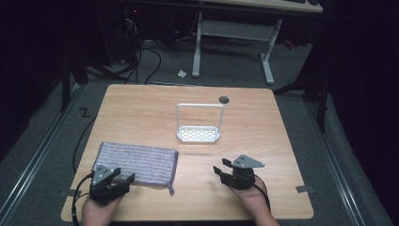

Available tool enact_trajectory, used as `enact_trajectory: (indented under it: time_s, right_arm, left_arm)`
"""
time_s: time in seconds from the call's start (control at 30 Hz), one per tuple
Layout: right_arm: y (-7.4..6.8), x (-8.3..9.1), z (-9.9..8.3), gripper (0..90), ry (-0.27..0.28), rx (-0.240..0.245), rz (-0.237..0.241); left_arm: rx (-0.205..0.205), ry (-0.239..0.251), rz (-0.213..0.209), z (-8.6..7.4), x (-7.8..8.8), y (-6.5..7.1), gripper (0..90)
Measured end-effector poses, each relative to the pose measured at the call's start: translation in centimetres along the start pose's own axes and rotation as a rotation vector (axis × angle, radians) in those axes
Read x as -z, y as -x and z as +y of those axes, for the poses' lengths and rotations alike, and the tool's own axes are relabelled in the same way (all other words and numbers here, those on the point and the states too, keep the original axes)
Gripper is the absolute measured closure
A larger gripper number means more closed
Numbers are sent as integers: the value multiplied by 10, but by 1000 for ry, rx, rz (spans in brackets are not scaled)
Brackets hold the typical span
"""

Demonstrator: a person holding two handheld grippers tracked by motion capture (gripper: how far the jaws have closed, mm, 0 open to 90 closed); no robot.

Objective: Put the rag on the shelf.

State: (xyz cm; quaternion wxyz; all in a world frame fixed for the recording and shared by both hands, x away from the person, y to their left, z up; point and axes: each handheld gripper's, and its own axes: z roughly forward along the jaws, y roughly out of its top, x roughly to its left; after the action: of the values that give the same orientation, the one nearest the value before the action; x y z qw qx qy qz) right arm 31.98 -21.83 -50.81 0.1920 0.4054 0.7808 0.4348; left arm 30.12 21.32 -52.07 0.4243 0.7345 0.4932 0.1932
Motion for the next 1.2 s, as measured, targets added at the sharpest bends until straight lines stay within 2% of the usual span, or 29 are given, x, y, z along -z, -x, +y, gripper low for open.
enact_trajectory:
  time_s: [0.03,0.07,0.13,0.23,0.33,0.37,0.4,0.43,0.47,0.53,0.6,0.7,0.77,0.87,1.0,1.13,1.2]
  right_arm:
    - [0,0,0,504,0,0,0]
    - [-1,-1,-2,504,-14,25,-3]
    - [-1,-1,-3,505,-22,25,-3]
    - [4,2,-5,504,-20,9,-17]
    - [8,3,-5,503,-18,-9,-23]
    - [9,1,-5,503,-21,-25,-21]
    - [9,1,-5,503,-21,-25,-21]
    - [9,0,-6,503,-25,-29,-21]
    - [9,-2,-6,503,-31,-29,-20]
    - [8,-6,-5,504,-41,-24,-17]
    - [5,-10,-5,506,-55,-14,-16]
    - [-1,-13,-5,506,-62,5,-9]
    - [-2,-13,-5,506,-59,5,-7]
    - [-3,-12,-4,509,-46,9,-6]
    - [-4,-10,-2,512,-26,6,-15]
    - [-6,-4,-1,520,0,16,-25]
    - [-7,-3,-1,525,4,15,-28]
  left_arm:
    - [0,0,0,0,0,0,369]
    - [-4,1,-4,0,-1,2,369]
    - [-26,-7,-10,0,-4,7,370]
    - [-42,-30,-27,-1,-9,11,398]
    - [-29,-36,-53,-2,-11,11,426]
    - [-27,-37,-58,-2,-12,12,487]
    - [-13,-40,-69,-1,-14,11,487]
    - [-7,-56,-83,2,-17,12,558]
    - [-27,-66,-71,4,-19,15,695]
    - [-101,-95,-25,7,-26,22,865]
    - [-111,-127,-21,7,-36,26,899]
    - [-120,-127,-26,8,-38,30,900]
    - [-128,-115,-44,6,-39,36,900]
    - [-174,-124,-83,4,-40,54,900]
    - [-252,-152,-172,6,-47,91,900]
    - [-338,-153,-257,10,-62,129,900]
    - [-357,-157,-309,12,-69,143,899]
